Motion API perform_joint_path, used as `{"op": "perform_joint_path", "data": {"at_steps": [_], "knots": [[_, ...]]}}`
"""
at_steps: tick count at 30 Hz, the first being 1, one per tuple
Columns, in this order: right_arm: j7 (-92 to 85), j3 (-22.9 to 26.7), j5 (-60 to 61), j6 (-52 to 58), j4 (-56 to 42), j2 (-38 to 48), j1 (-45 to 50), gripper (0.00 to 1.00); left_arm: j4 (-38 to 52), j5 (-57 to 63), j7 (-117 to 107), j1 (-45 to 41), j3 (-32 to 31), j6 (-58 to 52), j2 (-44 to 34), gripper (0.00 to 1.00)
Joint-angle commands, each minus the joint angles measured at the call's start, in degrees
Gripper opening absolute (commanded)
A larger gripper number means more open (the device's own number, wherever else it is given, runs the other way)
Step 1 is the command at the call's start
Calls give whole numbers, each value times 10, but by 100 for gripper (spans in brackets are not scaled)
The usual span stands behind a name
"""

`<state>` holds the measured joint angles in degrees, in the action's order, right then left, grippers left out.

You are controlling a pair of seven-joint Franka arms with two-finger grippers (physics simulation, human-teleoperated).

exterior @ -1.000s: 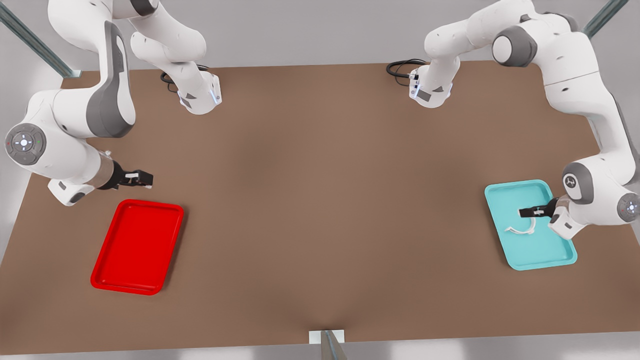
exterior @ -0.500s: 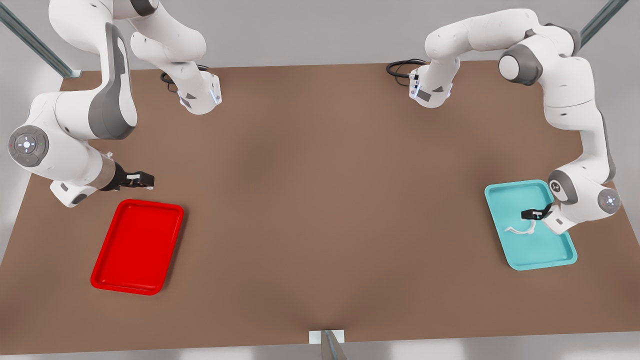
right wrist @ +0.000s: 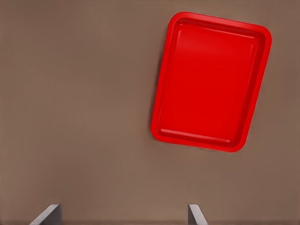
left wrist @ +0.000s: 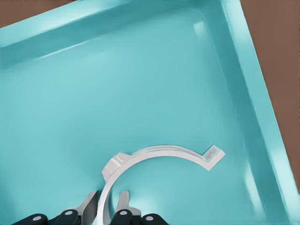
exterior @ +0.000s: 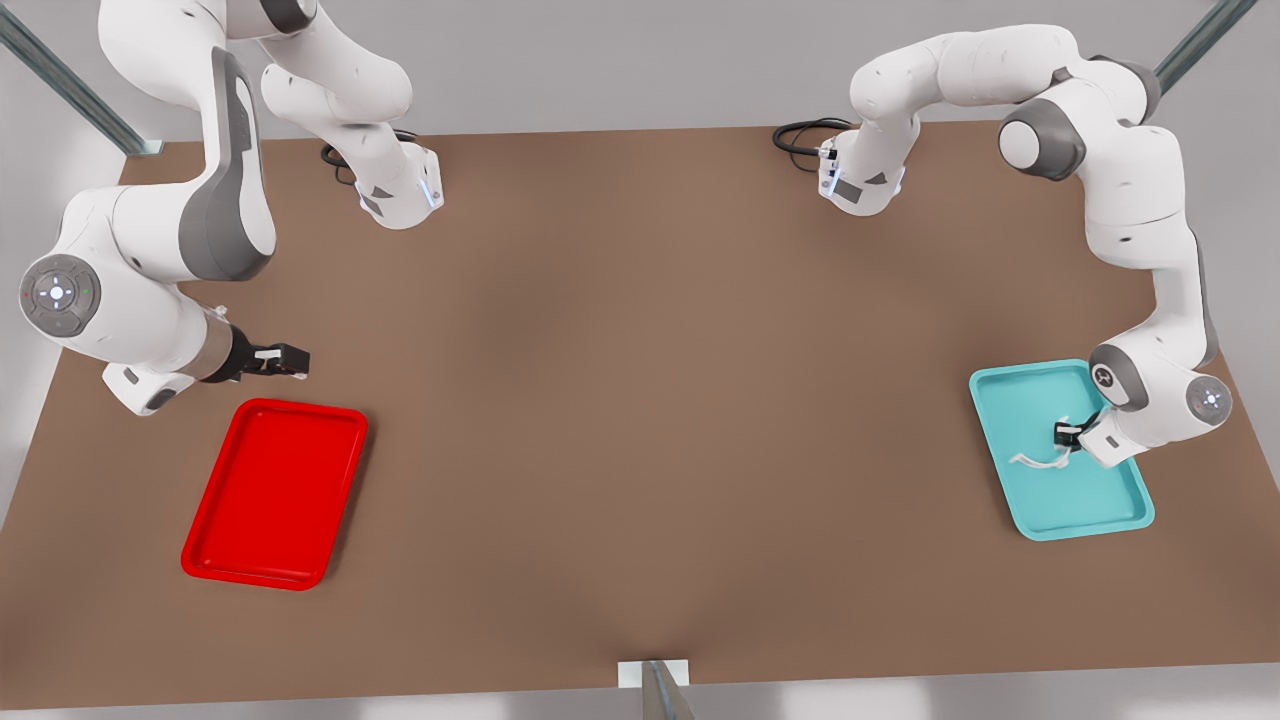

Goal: Take the drainage pipe clamp from the left arm, pass it to the right arm, and place it in the plate on the right side

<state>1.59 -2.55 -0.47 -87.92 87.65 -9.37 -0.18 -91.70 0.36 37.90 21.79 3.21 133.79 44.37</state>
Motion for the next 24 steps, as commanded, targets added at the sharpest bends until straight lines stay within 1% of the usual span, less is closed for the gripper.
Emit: {"op": "perform_joint_path", "data": {"at_steps": [1, 3, 4, 12, 18, 19, 21, 22, 24], "knots": [[-2, 0, 0, 1, 0, 1, 0, 100, 1, -4, 65, 0, 0, 2, -1, 40], [-2, 0, -1, 1, 2, 1, 0, 100, 1, -3, 65, -1, 0, 2, -1, 40], [-2, 0, -1, 2, 2, 1, 0, 100, 1, -3, 65, 0, 0, 2, 0, 37], [-2, 0, -2, 1, 2, 1, 1, 100, 0, -3, 50, 8, 1, 1, 4, 38], [-3, 0, -1, 3, 2, 1, 0, 100, 0, -2, 49, 9, 3, -28, 3, 37], [-3, 0, -1, 3, 2, 1, 1, 100, 0, -2, 49, 9, 4, -29, 3, 36], [-3, 0, -2, 3, 2, 1, 1, 100, 0, -2, 49, 9, 7, -31, 3, 29], [-3, 0, -2, 2, 2, 1, 1, 100, 0, -2, 49, 10, 7, -31, 3, 22], [-3, 0, -2, 2, 2, 1, 1, 100, 1, 0, 38, 9, 7, -31, 3, 21]]}}
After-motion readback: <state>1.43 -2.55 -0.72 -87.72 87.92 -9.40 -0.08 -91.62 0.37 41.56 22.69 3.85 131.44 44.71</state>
